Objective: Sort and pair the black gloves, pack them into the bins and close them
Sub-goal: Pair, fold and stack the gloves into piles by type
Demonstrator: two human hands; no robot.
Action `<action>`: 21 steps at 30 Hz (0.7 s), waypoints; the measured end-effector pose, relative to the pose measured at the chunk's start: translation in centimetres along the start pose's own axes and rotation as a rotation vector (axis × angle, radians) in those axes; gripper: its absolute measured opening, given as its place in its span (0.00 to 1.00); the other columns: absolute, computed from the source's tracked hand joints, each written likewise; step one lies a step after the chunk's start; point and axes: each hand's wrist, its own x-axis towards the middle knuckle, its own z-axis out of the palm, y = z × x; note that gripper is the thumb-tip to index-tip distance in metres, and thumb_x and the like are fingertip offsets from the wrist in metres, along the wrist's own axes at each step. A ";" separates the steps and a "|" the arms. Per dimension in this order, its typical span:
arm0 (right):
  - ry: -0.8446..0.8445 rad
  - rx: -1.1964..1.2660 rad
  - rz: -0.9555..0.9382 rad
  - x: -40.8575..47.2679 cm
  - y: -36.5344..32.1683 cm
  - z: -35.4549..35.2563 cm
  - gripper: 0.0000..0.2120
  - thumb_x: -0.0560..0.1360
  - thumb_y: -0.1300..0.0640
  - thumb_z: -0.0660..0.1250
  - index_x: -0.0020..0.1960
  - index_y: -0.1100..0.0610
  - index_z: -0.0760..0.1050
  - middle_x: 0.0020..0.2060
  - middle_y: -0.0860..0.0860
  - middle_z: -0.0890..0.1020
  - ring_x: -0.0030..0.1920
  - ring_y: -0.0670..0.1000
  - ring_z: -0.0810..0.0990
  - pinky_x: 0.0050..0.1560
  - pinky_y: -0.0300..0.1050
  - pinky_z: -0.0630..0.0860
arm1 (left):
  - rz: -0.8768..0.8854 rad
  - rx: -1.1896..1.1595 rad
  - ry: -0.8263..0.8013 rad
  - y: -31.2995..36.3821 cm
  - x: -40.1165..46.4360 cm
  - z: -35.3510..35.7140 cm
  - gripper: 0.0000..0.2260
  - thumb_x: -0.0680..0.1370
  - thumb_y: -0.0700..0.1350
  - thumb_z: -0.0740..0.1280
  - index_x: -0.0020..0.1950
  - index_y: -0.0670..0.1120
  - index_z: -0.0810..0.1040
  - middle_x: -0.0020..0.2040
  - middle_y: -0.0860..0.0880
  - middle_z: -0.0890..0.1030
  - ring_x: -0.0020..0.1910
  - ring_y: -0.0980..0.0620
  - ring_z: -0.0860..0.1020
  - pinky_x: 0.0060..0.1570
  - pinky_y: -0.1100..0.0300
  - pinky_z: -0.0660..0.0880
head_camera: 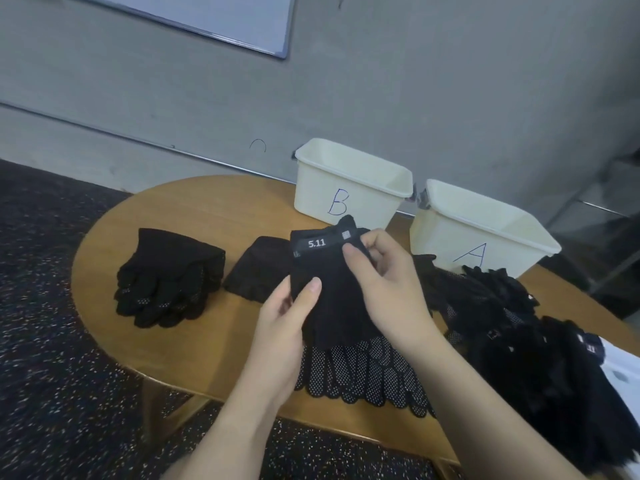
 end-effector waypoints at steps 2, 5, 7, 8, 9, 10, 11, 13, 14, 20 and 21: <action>-0.030 -0.004 -0.015 -0.1 0.0 0.2 0.12 0.80 0.55 0.67 0.43 0.61 0.70 0.41 0.62 0.80 0.40 0.50 0.77 0.44 0.50 0.76 | 0.033 0.015 0.031 0.1 0.0 0.1 0.15 0.80 0.53 0.72 0.66 0.53 0.83 0.64 0.48 0.84 0.64 0.47 0.82 0.59 0.57 0.80; -0.065 -0.082 -0.041 0.2 -0.1 0.1 0.14 0.79 0.53 0.67 0.42 0.61 0.68 0.39 0.62 0.76 0.39 0.48 0.73 0.43 0.49 0.72 | 0.062 0.048 0.068 0.3 0.2 -0.2 0.11 0.81 0.50 0.70 0.63 0.52 0.85 0.62 0.47 0.85 0.63 0.47 0.83 0.58 0.55 0.81; -0.114 -0.110 -0.025 0.5 0.0 0.1 0.17 0.78 0.51 0.69 0.43 0.62 0.67 0.42 0.65 0.76 0.41 0.51 0.73 0.44 0.56 0.76 | 0.070 0.060 0.092 0.5 0.5 -0.6 0.11 0.81 0.49 0.69 0.62 0.52 0.85 0.61 0.47 0.85 0.62 0.47 0.83 0.58 0.54 0.82; -0.145 -0.101 0.010 0.6 0.1 0.1 0.19 0.77 0.50 0.71 0.44 0.64 0.67 0.44 0.67 0.77 0.42 0.52 0.75 0.47 0.61 0.78 | 0.076 0.074 0.105 0.7 0.6 -0.9 0.10 0.82 0.48 0.68 0.61 0.52 0.85 0.60 0.47 0.86 0.61 0.47 0.84 0.57 0.54 0.82; -0.176 -0.084 0.055 0.8 0.2 0.1 0.20 0.76 0.51 0.73 0.46 0.65 0.68 0.45 0.68 0.79 0.43 0.53 0.77 0.50 0.64 0.79 | 0.082 0.101 0.115 0.9 0.8 -1.2 0.09 0.83 0.47 0.68 0.60 0.53 0.86 0.59 0.48 0.86 0.60 0.47 0.84 0.55 0.55 0.82; -0.204 -0.063 0.101 1.0 0.4 0.2 0.19 0.76 0.52 0.74 0.47 0.66 0.70 0.46 0.66 0.82 0.45 0.54 0.82 0.53 0.66 0.81 | 0.089 0.133 0.120 1.0 0.9 -1.5 0.09 0.84 0.46 0.67 0.60 0.54 0.86 0.59 0.48 0.86 0.59 0.48 0.84 0.54 0.55 0.83; -0.226 -0.045 0.140 1.1 0.6 0.3 0.17 0.76 0.55 0.76 0.50 0.66 0.72 0.47 0.62 0.85 0.48 0.55 0.85 0.54 0.65 0.82 | 0.096 0.165 0.119 1.2 1.1 -1.9 0.09 0.84 0.46 0.67 0.59 0.54 0.86 0.58 0.49 0.87 0.59 0.49 0.85 0.53 0.55 0.83; -0.259 -0.039 0.181 1.5 1.0 0.5 0.13 0.75 0.59 0.77 0.55 0.61 0.78 0.50 0.56 0.87 0.51 0.54 0.87 0.55 0.59 0.84 | 0.105 0.216 0.118 1.5 1.4 -2.8 0.09 0.84 0.47 0.66 0.59 0.54 0.86 0.57 0.50 0.87 0.58 0.50 0.85 0.53 0.55 0.83; -0.282 -0.046 0.185 1.7 1.2 0.7 0.12 0.75 0.59 0.77 0.56 0.58 0.80 0.51 0.54 0.87 0.52 0.53 0.87 0.55 0.55 0.84 | 0.108 0.239 0.120 1.7 1.5 -3.2 0.09 0.84 0.47 0.66 0.58 0.53 0.86 0.57 0.50 0.87 0.57 0.50 0.85 0.52 0.55 0.83; -0.463 -0.007 0.200 2.6 2.5 1.3 0.10 0.76 0.60 0.76 0.57 0.53 0.86 0.52 0.48 0.88 0.55 0.49 0.87 0.55 0.39 0.81 | 0.108 0.367 0.106 2.5 2.0 -5.5 0.09 0.85 0.47 0.66 0.56 0.54 0.86 0.55 0.52 0.87 0.55 0.52 0.85 0.49 0.59 0.83; -0.471 0.004 0.194 2.7 2.7 1.5 0.10 0.76 0.60 0.76 0.56 0.53 0.86 0.52 0.49 0.88 0.55 0.49 0.87 0.55 0.39 0.81 | 0.106 0.388 0.098 2.6 2.0 -5.9 0.09 0.85 0.47 0.66 0.56 0.55 0.86 0.55 0.53 0.87 0.56 0.53 0.85 0.50 0.58 0.83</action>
